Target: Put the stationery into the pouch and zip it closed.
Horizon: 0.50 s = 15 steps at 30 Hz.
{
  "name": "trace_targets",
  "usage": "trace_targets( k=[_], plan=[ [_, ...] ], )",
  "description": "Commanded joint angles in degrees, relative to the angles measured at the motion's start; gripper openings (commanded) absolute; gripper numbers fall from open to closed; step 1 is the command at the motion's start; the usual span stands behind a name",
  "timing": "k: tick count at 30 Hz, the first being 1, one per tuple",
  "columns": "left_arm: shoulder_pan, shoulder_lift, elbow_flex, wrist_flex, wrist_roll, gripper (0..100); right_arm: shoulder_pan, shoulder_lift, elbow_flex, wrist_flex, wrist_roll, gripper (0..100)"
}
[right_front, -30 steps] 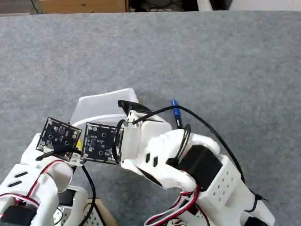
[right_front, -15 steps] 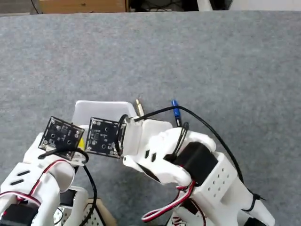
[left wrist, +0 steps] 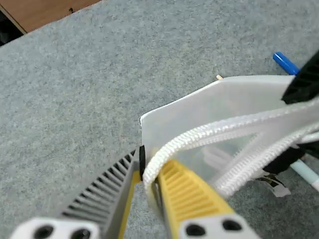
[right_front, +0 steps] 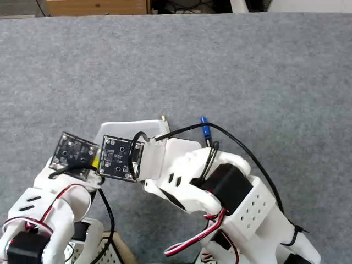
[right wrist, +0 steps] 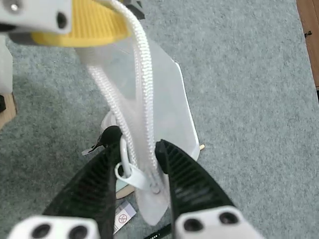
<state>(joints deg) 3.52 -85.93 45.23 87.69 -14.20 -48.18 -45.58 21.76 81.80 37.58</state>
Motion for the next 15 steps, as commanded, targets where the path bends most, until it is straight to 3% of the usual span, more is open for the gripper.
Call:
trace_targets(
  k=[1,4,15],
  plan=[
    [-1.71,0.09,-1.01,0.18,7.65,18,0.44,-0.92,-0.22,-0.79,0.26,1.2],
    [-1.89,0.09,-2.24,1.41,8.88,28,0.44,-0.92,-0.57,-0.79,0.26,1.2],
    [-2.42,0.09,-2.51,1.23,8.35,19,0.44,-0.92,-3.56,-0.79,-0.09,1.2]
  ],
)
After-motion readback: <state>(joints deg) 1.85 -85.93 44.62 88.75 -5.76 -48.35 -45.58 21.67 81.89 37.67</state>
